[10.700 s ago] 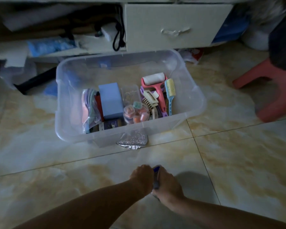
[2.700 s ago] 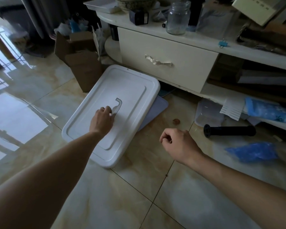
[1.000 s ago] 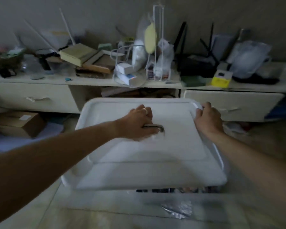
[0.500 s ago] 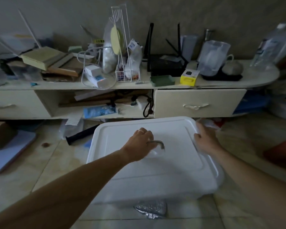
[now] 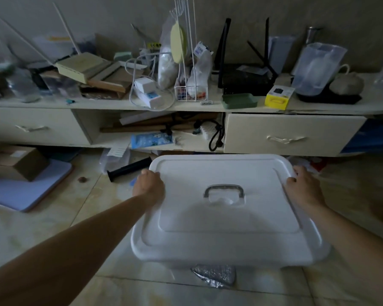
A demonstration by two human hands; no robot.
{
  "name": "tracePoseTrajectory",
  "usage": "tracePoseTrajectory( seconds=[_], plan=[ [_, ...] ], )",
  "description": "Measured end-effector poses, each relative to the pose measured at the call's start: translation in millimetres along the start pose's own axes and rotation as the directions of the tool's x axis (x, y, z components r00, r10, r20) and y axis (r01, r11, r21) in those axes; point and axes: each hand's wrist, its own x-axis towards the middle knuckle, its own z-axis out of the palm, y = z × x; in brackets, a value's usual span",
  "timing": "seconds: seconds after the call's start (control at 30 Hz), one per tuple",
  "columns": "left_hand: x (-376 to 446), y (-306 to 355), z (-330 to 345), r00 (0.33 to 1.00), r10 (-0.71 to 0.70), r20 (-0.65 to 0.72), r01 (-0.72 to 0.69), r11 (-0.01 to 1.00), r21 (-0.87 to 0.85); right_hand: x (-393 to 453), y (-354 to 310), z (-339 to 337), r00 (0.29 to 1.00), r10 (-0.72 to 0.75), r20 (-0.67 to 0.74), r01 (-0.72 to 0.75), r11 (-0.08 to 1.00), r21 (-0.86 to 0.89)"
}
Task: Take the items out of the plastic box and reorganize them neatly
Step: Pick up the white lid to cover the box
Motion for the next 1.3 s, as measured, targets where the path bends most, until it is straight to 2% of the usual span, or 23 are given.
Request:
tracePoseTrajectory(
  seconds=[0.23, 0.3, 0.47, 0.67, 0.77, 0.93, 1.0, 1.1, 1.3],
  plan=[
    [5, -4, 8, 0.998, 0.014, -0.061, -0.020, 0.996, -0.083, -2, 4, 0, 1.000, 0.006, 0.027, -0.006, 1.000, 0.014],
    [6, -11, 14, 0.997, 0.039, -0.073, -0.045, 0.996, -0.078, -7, 6, 4, 0.999, 0.023, 0.041, -0.021, 0.999, -0.034],
    [5, -14, 20, 0.992, 0.043, -0.119, -0.049, 0.998, -0.046, -21, 5, 17, 0.991, -0.023, -0.135, -0.009, 0.972, -0.233],
    [8, -14, 18, 0.997, 0.043, -0.069, -0.047, 0.997, -0.066, -21, 4, 18, 0.991, -0.001, -0.137, -0.032, 0.970, -0.241],
    [13, -19, 17, 0.996, 0.083, -0.036, -0.085, 0.995, -0.053, -18, 6, 17, 0.996, 0.010, -0.086, -0.031, 0.968, -0.250],
    [16, -25, 6, 0.990, 0.049, 0.134, -0.015, 0.970, -0.243, -5, 13, 4, 0.988, 0.103, 0.111, -0.087, 0.986, -0.141],
    [13, -30, 4, 0.988, 0.059, 0.145, -0.039, 0.990, -0.137, -8, 20, -3, 0.977, 0.128, 0.170, -0.101, 0.982, -0.158],
    [9, -40, 6, 0.995, 0.052, 0.083, -0.054, 0.998, 0.026, -20, 29, -6, 0.985, 0.136, 0.108, -0.111, 0.971, -0.213],
    [15, -42, 14, 0.998, 0.056, 0.026, -0.056, 0.998, 0.026, -28, 22, -9, 0.985, 0.151, 0.080, -0.125, 0.956, -0.267]
  ],
)
